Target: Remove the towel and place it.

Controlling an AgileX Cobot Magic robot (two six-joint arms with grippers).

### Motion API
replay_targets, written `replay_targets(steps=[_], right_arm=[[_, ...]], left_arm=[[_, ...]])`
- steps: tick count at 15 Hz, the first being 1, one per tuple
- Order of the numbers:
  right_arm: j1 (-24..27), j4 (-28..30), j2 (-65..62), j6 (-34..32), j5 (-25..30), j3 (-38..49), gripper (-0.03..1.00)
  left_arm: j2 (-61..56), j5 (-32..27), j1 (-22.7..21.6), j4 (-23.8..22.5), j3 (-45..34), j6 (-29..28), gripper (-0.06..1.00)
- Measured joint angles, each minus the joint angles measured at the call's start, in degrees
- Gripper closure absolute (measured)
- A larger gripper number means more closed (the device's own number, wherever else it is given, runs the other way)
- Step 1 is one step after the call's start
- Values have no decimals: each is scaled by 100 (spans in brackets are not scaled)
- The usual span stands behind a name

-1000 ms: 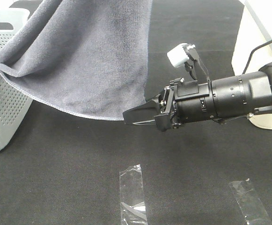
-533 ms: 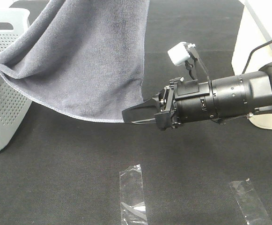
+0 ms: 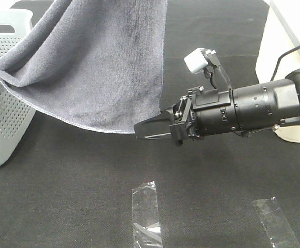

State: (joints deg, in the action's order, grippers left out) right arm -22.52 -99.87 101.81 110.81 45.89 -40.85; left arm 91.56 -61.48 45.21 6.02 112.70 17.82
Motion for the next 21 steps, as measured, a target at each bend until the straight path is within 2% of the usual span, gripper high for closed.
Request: replay_targets(steps=[7,10,11,12,15,17,19,21], right_arm=[[0,-6,0,0,17,-160,41],[0,-6,0,0,46,-178,46],[0,-6,0,0,52,-178,61],[0,-6,0,0,52,-178,61],[0,-6,0,-126,57,-178,96],[0,-6,0,-653,57,-178,97],[0,183,0,-1513,57,-223,97],[0,1238,-92,-3025,-52,-493,97]], left_arm=[[0,0,0,6,0,0,94],[0,0,0,6,0,0,94],[0,0,0,6,0,0,94],[0,0,0,6,0,0,94],[0,0,0,-17,0,0,94],[0,6,0,-367,0,-143,94],[6,-46,0,-1100,0,-659,94],[92,-327,0,-2068,0,-1197,94]])
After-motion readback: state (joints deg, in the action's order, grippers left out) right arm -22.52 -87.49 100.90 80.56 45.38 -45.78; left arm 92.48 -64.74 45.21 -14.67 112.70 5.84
